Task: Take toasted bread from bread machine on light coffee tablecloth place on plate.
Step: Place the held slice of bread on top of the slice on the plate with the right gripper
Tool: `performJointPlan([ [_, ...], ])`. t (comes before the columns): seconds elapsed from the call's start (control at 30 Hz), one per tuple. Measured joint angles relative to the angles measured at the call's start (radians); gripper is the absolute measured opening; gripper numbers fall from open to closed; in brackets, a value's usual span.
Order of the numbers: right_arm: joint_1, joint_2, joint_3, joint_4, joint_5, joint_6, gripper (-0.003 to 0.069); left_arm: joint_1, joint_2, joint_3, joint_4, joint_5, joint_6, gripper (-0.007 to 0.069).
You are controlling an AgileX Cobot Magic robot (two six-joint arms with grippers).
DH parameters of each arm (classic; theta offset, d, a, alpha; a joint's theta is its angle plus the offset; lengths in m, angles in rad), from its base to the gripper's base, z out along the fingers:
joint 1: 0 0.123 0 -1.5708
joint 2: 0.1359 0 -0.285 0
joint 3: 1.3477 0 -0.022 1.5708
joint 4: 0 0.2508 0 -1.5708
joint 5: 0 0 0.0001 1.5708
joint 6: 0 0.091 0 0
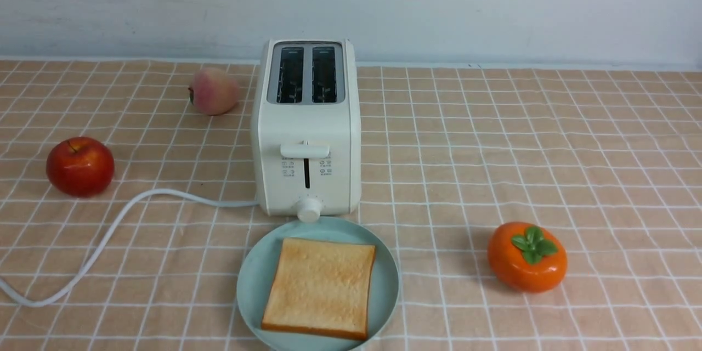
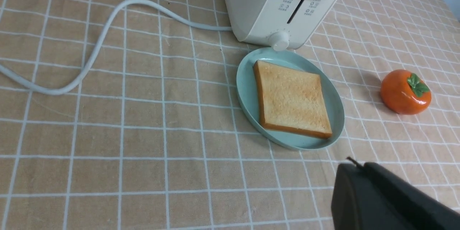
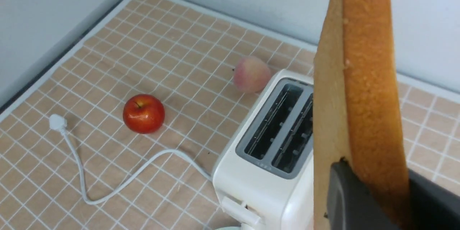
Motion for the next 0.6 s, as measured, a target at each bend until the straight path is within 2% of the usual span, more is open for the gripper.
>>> performJointPlan([
  [0.13, 0.0, -0.147, 0.181, -0.002, 0.005, 0.0, 0.0105, 0.0, 0.0, 0.0, 0.004, 0.0, 0.0, -0.0014],
  [0.27, -0.001, -0.31, 0.562, 0.103, 0.004, -0.03, 0.0105, 0.0, 0.0, 0.0, 0.009, 0.0, 0.0, -0.0014],
  [0.4, 0.0, -0.347, 0.986, 0.376, -0.076, -0.211, 0.0105, 0.0, 0.0, 0.001, 0.013, -0.002, 0.0, -0.0014],
  [0.53, 0.0, -0.276, 1.229, 0.685, -0.3, -0.464, 0.0105, 0.0, 0.0, 0.005, 0.015, -0.003, 0.0, -0.0014],
  [0.57, 0.0, -0.27, 1.245, 0.7, -0.31, -0.491, 0.0105, 0.0, 0.0, 0.005, 0.015, -0.003, 0.0, -0.0014],
  [0.6, 0.0, -0.216, 1.289, 0.829, -0.39, -0.596, 0.0105, 0.0, 0.0, 0.006, 0.015, -0.003, 0.0, -0.0014],
])
